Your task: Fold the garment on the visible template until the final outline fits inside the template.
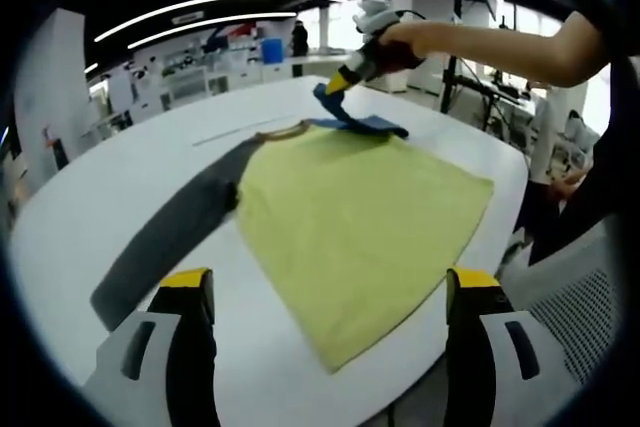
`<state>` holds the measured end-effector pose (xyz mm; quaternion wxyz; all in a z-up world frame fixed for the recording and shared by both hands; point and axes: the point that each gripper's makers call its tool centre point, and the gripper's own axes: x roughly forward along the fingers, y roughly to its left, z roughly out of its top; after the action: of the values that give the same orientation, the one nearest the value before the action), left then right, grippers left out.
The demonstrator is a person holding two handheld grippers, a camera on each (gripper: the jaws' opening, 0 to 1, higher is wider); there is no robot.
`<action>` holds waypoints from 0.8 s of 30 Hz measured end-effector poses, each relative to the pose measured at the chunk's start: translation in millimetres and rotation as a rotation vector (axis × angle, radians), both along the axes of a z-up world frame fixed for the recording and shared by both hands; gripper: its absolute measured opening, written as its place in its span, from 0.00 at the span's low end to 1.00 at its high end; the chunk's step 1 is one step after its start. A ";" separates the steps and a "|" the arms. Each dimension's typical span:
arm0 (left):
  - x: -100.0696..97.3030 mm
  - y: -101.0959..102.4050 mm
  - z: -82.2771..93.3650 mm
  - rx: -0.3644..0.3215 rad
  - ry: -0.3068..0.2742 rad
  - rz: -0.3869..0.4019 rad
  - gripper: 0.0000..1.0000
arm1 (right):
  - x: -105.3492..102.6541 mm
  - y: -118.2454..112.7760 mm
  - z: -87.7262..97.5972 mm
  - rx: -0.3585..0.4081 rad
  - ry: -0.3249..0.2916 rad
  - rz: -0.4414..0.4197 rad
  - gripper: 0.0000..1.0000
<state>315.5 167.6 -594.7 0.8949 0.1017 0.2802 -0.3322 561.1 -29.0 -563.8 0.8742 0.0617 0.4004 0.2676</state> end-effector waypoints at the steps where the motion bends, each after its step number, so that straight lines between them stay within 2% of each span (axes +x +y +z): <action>1: 0.0 0.5 -0.1 0.000 0.000 0.002 0.93 | 0.2 2.2 0.4 -0.001 -0.001 0.006 0.00; 13: -0.4 3.4 -3.7 -0.004 0.011 0.015 0.94 | 8.2 38.7 16.4 0.018 -0.043 0.103 0.00; 24: -0.1 8.4 -4.6 -0.014 0.015 0.037 0.93 | 1.4 72.1 17.8 0.005 -0.049 0.186 0.00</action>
<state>315.3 175.9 -599.3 0.8994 0.0879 0.2863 -0.3184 562.5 43.1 -546.0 0.8550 0.0197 0.3821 0.3501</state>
